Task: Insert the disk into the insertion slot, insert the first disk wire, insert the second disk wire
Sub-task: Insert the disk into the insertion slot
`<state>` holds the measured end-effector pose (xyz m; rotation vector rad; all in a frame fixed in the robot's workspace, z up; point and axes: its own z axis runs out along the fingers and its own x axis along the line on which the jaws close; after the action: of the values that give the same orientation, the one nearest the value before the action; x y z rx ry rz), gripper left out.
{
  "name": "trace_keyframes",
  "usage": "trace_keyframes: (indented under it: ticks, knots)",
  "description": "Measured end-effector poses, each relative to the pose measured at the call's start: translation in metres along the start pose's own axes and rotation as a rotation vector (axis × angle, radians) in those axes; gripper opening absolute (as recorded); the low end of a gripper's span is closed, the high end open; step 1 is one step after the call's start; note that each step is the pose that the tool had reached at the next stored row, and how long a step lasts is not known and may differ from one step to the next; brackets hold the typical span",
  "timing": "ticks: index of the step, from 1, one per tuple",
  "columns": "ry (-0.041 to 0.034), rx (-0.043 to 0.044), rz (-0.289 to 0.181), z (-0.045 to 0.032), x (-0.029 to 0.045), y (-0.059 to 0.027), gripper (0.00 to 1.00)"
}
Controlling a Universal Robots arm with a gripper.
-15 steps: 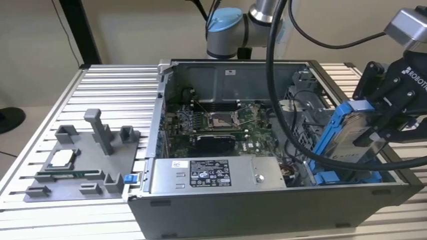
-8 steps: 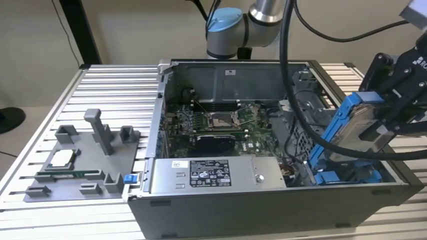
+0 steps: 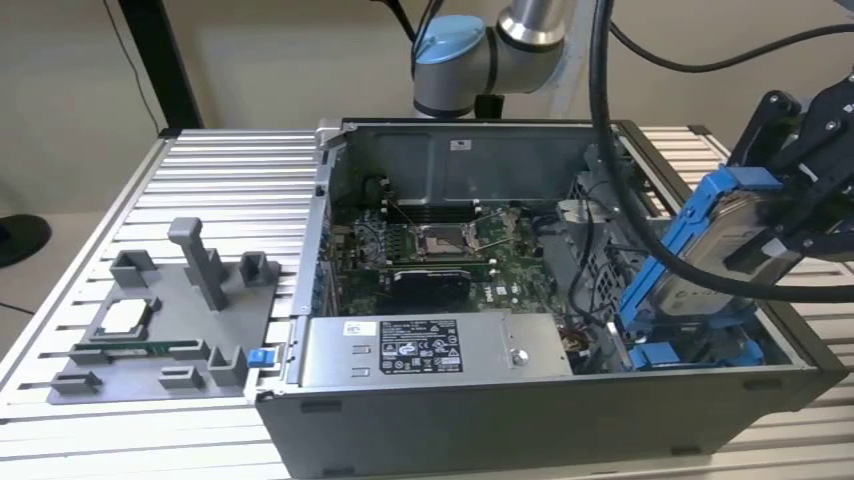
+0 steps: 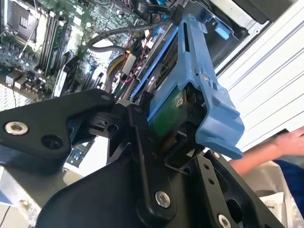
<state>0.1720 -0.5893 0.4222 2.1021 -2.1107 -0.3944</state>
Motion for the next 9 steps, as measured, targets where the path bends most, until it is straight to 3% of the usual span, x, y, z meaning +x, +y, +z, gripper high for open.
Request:
trace_keyframes:
  ticks: [5, 9]
  knots:
    - [-0.0004, -0.0288, 0.002, -0.0024, 0.0053, -0.0070, 0.00]
    - [-0.0006, -0.0313, -0.001, -0.0014, 0.0054, -0.0110, 0.00]
